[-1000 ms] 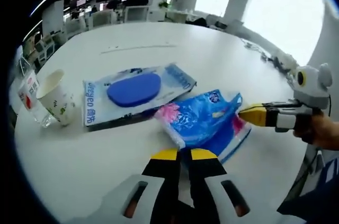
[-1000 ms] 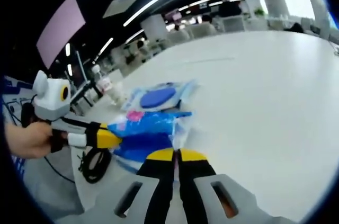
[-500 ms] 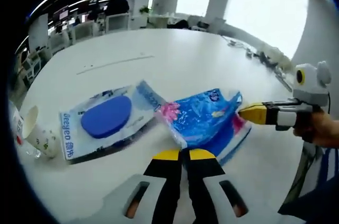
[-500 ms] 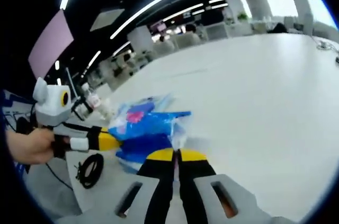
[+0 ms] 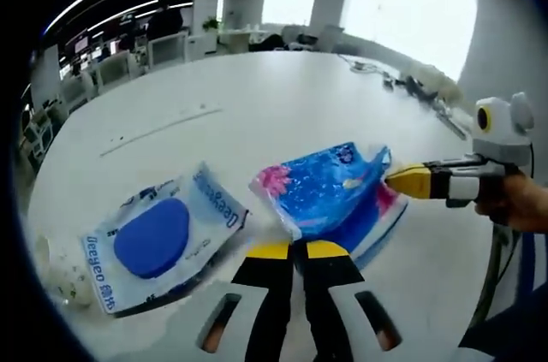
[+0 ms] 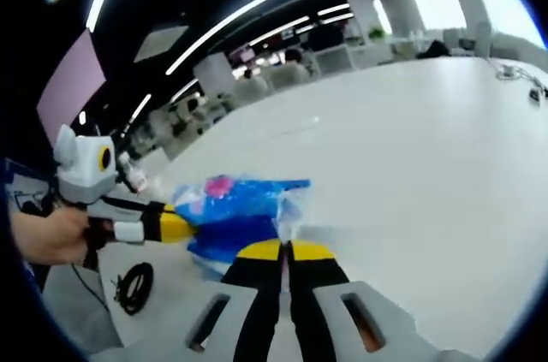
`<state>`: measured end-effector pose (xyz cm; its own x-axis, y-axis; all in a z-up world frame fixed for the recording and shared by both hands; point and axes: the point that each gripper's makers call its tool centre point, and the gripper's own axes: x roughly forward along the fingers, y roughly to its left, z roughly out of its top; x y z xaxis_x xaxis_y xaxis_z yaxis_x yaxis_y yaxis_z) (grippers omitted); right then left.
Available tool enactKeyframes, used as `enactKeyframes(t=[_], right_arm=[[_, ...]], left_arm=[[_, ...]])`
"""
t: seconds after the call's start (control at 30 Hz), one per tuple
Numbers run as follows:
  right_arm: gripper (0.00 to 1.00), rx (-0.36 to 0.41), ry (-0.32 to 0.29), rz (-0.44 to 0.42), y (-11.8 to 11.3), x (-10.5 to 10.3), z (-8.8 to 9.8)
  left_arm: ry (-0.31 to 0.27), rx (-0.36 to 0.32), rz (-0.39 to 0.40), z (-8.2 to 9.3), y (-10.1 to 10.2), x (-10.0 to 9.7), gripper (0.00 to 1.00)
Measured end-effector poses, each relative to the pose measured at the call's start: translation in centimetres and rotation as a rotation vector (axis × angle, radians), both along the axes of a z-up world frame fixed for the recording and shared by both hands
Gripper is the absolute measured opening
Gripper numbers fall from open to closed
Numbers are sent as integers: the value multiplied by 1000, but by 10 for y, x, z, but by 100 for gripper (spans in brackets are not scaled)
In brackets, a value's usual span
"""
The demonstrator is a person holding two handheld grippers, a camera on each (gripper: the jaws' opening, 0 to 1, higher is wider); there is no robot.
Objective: Arrange the tabletop items into an orderly group along one side of the table until the central work area is clear of visible clutter.
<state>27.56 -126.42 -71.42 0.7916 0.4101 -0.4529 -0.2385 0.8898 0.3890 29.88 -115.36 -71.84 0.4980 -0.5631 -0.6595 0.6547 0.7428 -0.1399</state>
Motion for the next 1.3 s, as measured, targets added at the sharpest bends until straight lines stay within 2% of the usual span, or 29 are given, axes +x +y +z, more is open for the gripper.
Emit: enactKeyframes(t=[0.47,0.8,1.07,1.3], right_arm=[[0,-8,-16,-21,-17,27,-1],[0,-26,-23,-27,-24,50,-5],[0,-55,-31,-13,-27,72,-10],[0,-61,-15,7,-21,78,-19]], left_arm=[[-4,11,-18,0,-18,22,3],[1,30,-15,-1,-26,48,3],[45,44,44,-11,-26,63,5],[94,76,94,-27,-19,65,5]])
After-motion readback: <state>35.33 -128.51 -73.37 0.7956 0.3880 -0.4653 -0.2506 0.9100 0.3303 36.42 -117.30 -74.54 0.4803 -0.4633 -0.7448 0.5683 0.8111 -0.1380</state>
